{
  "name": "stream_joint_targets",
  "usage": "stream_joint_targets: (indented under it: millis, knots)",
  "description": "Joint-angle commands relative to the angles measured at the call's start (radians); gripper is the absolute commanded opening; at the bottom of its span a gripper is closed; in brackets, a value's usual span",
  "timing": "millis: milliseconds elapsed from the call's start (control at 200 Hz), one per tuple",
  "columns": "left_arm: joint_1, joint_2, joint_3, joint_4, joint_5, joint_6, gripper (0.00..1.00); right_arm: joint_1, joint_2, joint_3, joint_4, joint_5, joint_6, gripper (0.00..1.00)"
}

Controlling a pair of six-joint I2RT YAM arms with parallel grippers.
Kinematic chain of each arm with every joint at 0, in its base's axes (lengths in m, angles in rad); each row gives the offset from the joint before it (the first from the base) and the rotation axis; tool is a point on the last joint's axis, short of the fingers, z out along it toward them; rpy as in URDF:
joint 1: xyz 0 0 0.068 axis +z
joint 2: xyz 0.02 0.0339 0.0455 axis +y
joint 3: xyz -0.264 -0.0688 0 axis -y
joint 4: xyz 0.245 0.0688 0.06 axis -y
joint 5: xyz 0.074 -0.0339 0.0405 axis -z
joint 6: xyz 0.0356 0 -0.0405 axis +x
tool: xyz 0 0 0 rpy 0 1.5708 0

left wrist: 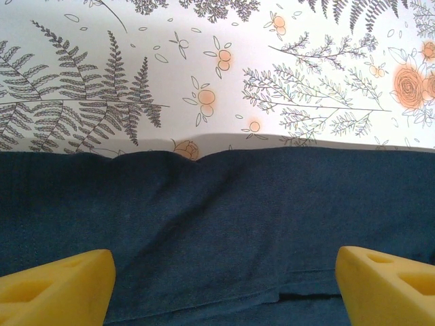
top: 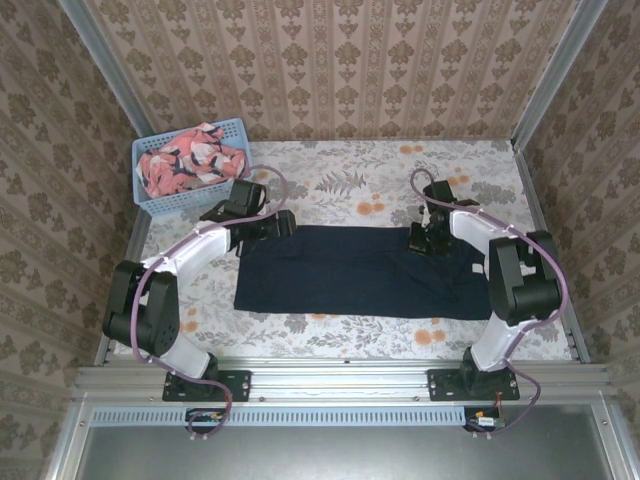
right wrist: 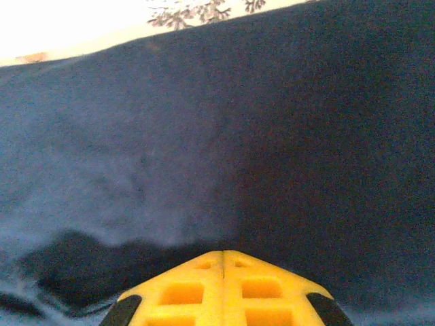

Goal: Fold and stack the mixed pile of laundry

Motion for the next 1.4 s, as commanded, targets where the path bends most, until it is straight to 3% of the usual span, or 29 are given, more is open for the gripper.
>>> stream_joint_targets:
  millis: [0, 140, 300, 425, 525, 575, 625, 650, 785, 925, 1065, 1200, 1395]
  knots:
    - [-0.002, -0.014, 0.007, 0.006, 0.006, -0.005, 0.86, 0.040, -0.121, -0.023, -0.071, 0.034, 0.029, 0.00]
    - [-0.003, -0.026, -0.007, 0.022, 0.014, -0.006, 0.86, 0.099, -0.224, -0.078, -0.100, 0.033, 0.075, 0.00]
    - [-0.003, -0.045, -0.026, 0.029, 0.016, -0.012, 0.85, 0.236, -0.310, -0.176, -0.104, -0.033, 0.186, 0.00]
    - [-0.003, -0.049, -0.033, 0.034, 0.015, -0.014, 0.86, 0.332, -0.419, -0.240, -0.084, -0.151, 0.263, 0.11]
    - [-0.002, -0.043, -0.028, 0.038, 0.020, -0.013, 0.86, 0.333, -0.508, -0.240, -0.102, -0.158, 0.269, 0.21]
    - [-0.005, -0.035, -0.023, 0.044, 0.024, -0.014, 0.86, 0.309, -0.539, -0.215, -0.117, -0.119, 0.234, 0.28]
    - [-0.010, -0.024, -0.013, 0.047, 0.029, -0.014, 0.86, 0.266, -0.544, -0.180, -0.140, -0.065, 0.209, 0.52]
    - [-0.013, -0.018, -0.009, 0.046, 0.031, -0.014, 0.86, 0.237, -0.538, -0.166, -0.147, -0.047, 0.195, 0.56]
    - [-0.038, -0.007, 0.010, 0.039, 0.031, -0.004, 0.85, 0.034, -0.440, -0.111, -0.119, -0.036, 0.122, 0.57]
    - [-0.049, -0.005, 0.003, 0.030, 0.029, 0.006, 0.86, -0.141, -0.292, -0.040, -0.107, 0.107, 0.050, 0.55]
    - [-0.049, -0.002, -0.036, 0.029, 0.038, 0.003, 0.85, -0.311, -0.193, -0.003, -0.049, 0.115, 0.027, 0.52]
    - [-0.049, 0.030, -0.054, 0.032, 0.034, 0.010, 0.85, -0.404, -0.119, 0.015, 0.004, 0.093, 0.026, 0.51]
    - [-0.011, 0.125, 0.032, 0.062, 0.042, 0.030, 0.85, -0.457, -0.017, 0.082, 0.067, 0.001, 0.030, 0.50]
